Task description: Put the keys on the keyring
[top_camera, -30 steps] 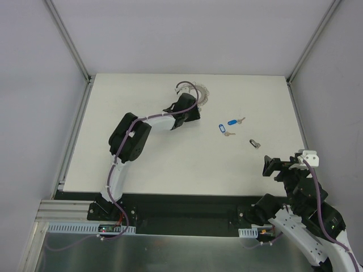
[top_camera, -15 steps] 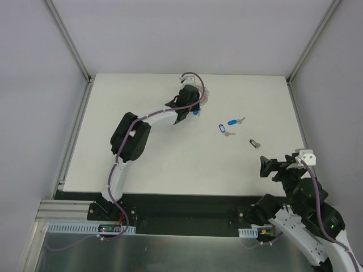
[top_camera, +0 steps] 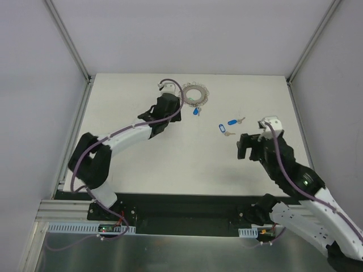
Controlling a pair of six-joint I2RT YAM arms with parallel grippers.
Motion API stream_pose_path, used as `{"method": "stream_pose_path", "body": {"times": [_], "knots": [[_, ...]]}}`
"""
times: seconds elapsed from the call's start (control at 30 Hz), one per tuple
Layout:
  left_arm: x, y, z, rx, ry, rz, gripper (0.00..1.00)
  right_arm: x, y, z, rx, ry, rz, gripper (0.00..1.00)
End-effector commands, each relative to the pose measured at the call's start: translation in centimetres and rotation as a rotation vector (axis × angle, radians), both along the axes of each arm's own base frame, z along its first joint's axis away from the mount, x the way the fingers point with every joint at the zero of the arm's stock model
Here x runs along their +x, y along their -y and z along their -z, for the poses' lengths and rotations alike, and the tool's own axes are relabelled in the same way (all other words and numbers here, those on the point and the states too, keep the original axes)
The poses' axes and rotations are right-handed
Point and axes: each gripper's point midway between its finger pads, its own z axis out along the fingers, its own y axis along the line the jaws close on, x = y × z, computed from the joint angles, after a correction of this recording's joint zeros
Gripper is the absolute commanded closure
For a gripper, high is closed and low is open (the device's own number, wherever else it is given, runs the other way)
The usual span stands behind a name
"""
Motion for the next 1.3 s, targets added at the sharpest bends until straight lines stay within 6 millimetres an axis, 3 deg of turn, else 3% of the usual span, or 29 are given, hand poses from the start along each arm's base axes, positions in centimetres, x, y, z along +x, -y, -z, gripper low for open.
{"method": "stream_pose_path", "body": {"times": [0.0,0.03,0.07,0.1,0.13,0.17,0.2,0.23,0.27,0.3,0.33,0.4,0.43,0.5,0.53,0.57,0.63,0.73,0.77,0.8,0.87,1.0,1.13,1.27], "knots": [[-3.6,-4.5,-7.0,0.017,0.098,-0.04,0.53,4.8,-4.7,-1.1,0.007,-0.045,-0.003,0.03],[-5.1,-5.9,-6.0,0.061,0.056,-0.047,0.47,5.9,-5.2,-1.2,0.005,-0.054,0.004,0.02],[-5.9,-6.5,-6.3,0.068,0.051,-0.045,0.46,7.7,-6.4,0.8,-0.039,-0.119,0.006,0.01],[-6.9,-7.3,-7.9,0.056,0.076,-0.047,0.42,8.9,-7.7,0.7,-0.01,-0.123,-0.017,0.01],[-8.2,-8.5,-7.0,0.094,0.04,-0.049,0.37,10.6,-8.2,0.2,0.004,-0.124,-0.004,0.01],[-8.9,-9.1,-7.3,0.096,0.04,-0.051,0.35,12.0,-9.1,0.0,0.02,-0.118,-0.008,0.03],[-9.9,-9.9,-8.7,0.081,0.064,-0.053,0.3,13.7,-10.6,2.3,-0.002,-0.178,-0.029,0.05],[-10.7,-10.6,-8.4,0.098,0.06,-0.046,0.26,15.2,-11.3,1.6,0.014,-0.166,-0.028,0.07],[-11.8,-11.5,-9.3,0.097,0.074,-0.049,0.19,16.6,-12.3,1.3,0.029,-0.154,-0.035,0.08],[-12.3,-12.1,-9.5,0.106,0.076,-0.054,0.17,18.2,-13.5,4.5,-0.003,-0.226,-0.046,0.09],[-12.8,-12.5,-9.9,0.1,0.08,-0.064,0.14,20.0,-14.2,3.5,0.02,-0.207,-0.046,0.13],[-14.3,-13.0,-10.6,0.084,0.071,-0.039,0.05,22.1,-15.6,5.1,0.017,-0.24,-0.061,0.15],[-14.7,-13.2,-11.1,0.09,0.072,-0.024,0.02,23.6,-16.1,8.2,-0.007,-0.294,-0.056,0.19],[-15.7,-14.0,-11.1,0.125,0.047,-0.007,0.01,26.0,-17.4,8.1,0.012,-0.279,-0.072,0.23],[-15.9,-14.2,-11.5,0.148,0.051,0.01,0.01,27.1,-17.6,11.1,-0.01,-0.326,-0.067,0.29],[-16.1,-14.5,-11.5,0.167,0.048,0.019,0.01,28.4,-18.3,10.4,0.006,-0.301,-0.078,0.32],[-16.3,-15.4,-10.9,0.229,0.036,0.033,0.01,29.7,-18.8,13.6,-0.003,-0.344,-0.093,0.39],[-15.7,-16.8,-9.9,0.294,0.03,-0.019,0.01,31.5,-19.9,14.3,0.016,-0.333,-0.121,0.47],[-15.5,-16.9,-9.4,0.306,0.018,-0.025,0.01,31.8,-20.0,16.0,0.008,-0.36,-0.123,0.48],[-15.4,-16.8,-9.0,0.302,0.012,-0.025,0.01,32.5,-20.2,15.6,0.011,-0.345,-0.123,0.49],[-15.2,-17.0,-7.7,0.294,-0.027,-0.024,0.01,33.0,-20.4,17.1,0.004,-0.362,-0.122,0.54],[-15.5,-17.3,-6.9,0.281,-0.042,-0.03,0.01,34.7,-20.2,17.7,0.039,-0.372,-0.112,0.57],[-15.6,-17.5,-7.1,0.279,-0.028,-0.034,0.01,36.3,-20.0,17.0,0.069,-0.349,-0.102,0.58],[-15.5,-17.4,-7.2,0.273,-0.019,-0.028,0.01,37.0,-19.5,17.6,0.114,-0.395,-0.081,0.58]]}}
